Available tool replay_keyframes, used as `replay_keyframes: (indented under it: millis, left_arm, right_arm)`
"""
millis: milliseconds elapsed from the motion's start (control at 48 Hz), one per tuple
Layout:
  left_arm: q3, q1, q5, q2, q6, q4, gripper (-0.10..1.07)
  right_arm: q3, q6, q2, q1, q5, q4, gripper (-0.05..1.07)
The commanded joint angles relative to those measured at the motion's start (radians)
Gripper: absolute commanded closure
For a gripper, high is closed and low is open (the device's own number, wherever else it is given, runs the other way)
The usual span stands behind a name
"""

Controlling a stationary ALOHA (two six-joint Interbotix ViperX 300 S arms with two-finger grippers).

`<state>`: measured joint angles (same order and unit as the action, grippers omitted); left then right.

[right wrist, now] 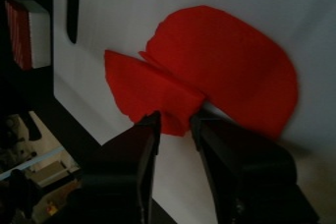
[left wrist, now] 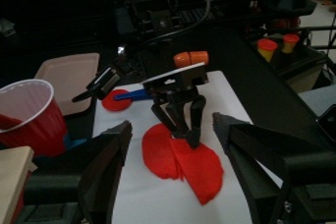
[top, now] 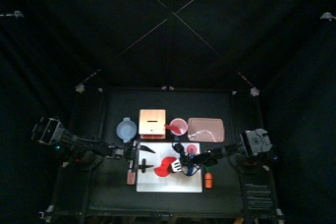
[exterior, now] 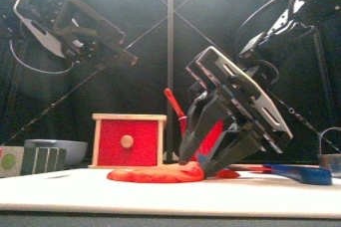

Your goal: Grab bottom half of cut dough

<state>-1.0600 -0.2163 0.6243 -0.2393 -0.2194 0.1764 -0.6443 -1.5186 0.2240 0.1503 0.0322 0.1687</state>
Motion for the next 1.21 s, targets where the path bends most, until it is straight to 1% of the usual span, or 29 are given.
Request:
replay_keyframes:
  millis: [0, 208, 375, 583, 771, 896, 1188]
  left_arm:
    - [0.008, -0.002, 0.009, -0.009, 0.000, 0.000, 0.00]
    - [0.006, -0.002, 0.009, -0.009, 0.000, 0.002, -0.01]
    - [0.006, -0.002, 0.009, -0.011, 0.000, 0.002, 0.00]
    - [0.006, -0.002, 0.009, -0.011, 0.000, 0.000, -0.01]
    - [0.005, -0.002, 0.009, -0.011, 0.000, 0.008, 0.00]
    - [0.006, -0.002, 0.009, -0.009, 0.000, 0.008, -0.01]
    - [0.009, -0.002, 0.009, -0.009, 0.000, 0.028, 0.00]
  right_arm:
    - [0.009, 0.002, -0.003, -0.002, -0.011, 0.000, 0.36]
    - [0.023, 0.009, 0.008, -0.003, -0.014, 0.002, 0.39]
    - [0.028, 0.015, -0.021, -0.003, -0.015, 0.028, 0.40]
    - [0.032, 0.011, -0.032, -0.005, -0.038, 0.063, 0.46]
    - [0.041, 0.015, -0.046, -0.006, -0.040, 0.078, 0.46]
    - [0.051, 0.015, -0.084, -0.006, -0.040, 0.114, 0.46]
    - [0.046, 0.014, -0.224, -0.015, -0.041, 0.233, 0.46]
